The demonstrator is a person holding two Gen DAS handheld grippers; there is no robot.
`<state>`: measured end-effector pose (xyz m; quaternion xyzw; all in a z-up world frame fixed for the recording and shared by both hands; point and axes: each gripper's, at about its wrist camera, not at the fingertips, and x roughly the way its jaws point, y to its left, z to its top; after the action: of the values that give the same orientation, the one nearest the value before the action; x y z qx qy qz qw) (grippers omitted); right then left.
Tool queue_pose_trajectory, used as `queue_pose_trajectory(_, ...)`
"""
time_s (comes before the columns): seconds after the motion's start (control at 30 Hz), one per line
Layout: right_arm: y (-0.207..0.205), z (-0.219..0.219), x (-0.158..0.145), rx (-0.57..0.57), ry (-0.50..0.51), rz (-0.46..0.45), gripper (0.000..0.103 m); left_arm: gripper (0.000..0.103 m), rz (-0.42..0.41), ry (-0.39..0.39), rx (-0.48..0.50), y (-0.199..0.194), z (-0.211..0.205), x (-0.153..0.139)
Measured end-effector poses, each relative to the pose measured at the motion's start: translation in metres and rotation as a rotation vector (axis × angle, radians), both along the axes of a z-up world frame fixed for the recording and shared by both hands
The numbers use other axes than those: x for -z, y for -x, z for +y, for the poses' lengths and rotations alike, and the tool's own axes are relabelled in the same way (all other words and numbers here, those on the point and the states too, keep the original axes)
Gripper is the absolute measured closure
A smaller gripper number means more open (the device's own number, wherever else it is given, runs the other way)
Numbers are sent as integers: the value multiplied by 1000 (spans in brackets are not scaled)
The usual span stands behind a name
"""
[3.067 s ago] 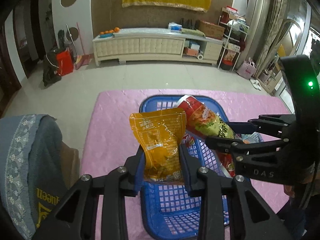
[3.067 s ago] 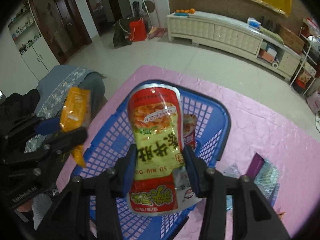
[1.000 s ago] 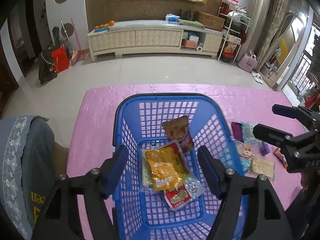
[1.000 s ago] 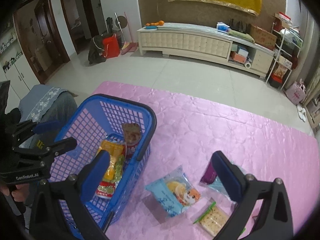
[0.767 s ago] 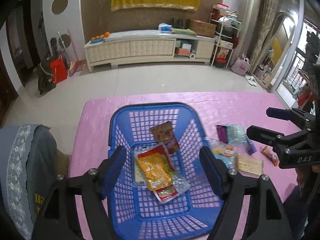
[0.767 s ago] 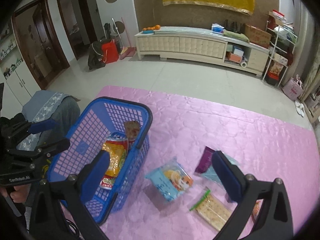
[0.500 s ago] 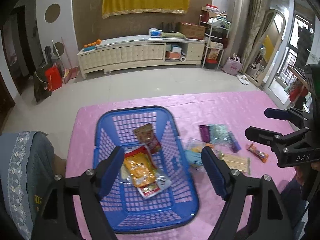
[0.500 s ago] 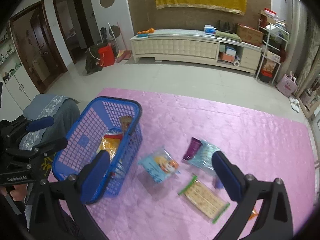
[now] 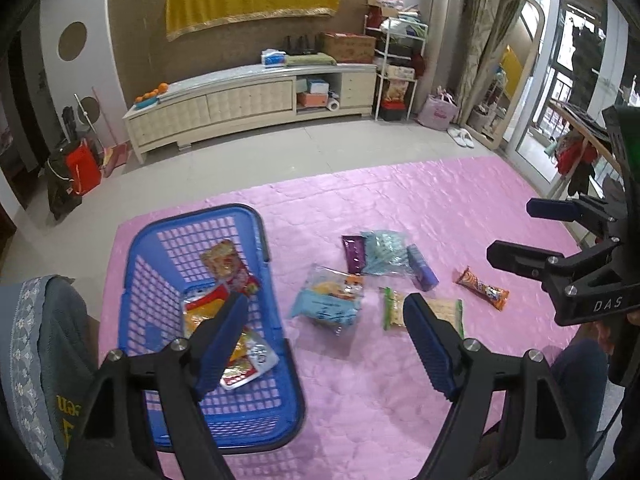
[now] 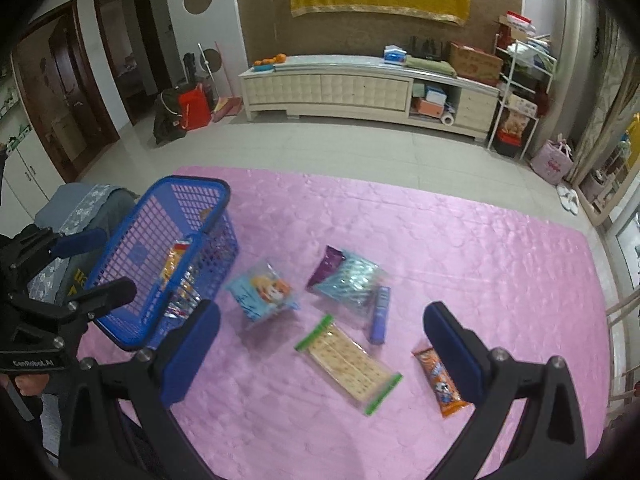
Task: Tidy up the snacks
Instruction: 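Withdraw both grippers from the basket toward the remaining snacks, then grasp the blue-striped clear bread bag with the left gripper and lift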
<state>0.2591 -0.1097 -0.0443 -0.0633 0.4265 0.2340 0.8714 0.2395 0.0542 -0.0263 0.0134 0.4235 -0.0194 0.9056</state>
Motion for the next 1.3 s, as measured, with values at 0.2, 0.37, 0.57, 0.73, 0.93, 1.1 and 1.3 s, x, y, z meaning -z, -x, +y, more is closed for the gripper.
queue_pose_trajectory(0.2, -8, -15, 13, -9, 20, 20, 0, 25, 45, -11, 15, -15, -23, 17)
queue_pose_trajectory(0.37, -19, -20, 29, -26, 45, 40, 0, 25, 109, 4, -24, -33, -34, 34)
queue_pose_trajectory(0.57, -47, -26, 51, 3, 29, 129, 0, 25, 207, 50, -121, -60, -37, 55)
queue_pose_trajectory(0.73, -67, -28, 66, 20, 33, 191, 0, 25, 290, 78, -205, -78, -37, 76)
queue_pose_trajectory(0.93, -87, -28, 90, 24, 98, 221, 0, 25, 334, 137, -320, -94, -26, 99)
queue_pose_trajectory(1.1, -104, -27, 110, 29, 91, 261, 0, 25, 374, 212, -410, -110, -15, 126)
queue_pose_trajectory(1.3, -114, -19, 122, -10, 90, 253, 0, 25, 375, 216, -513, -122, -8, 149)
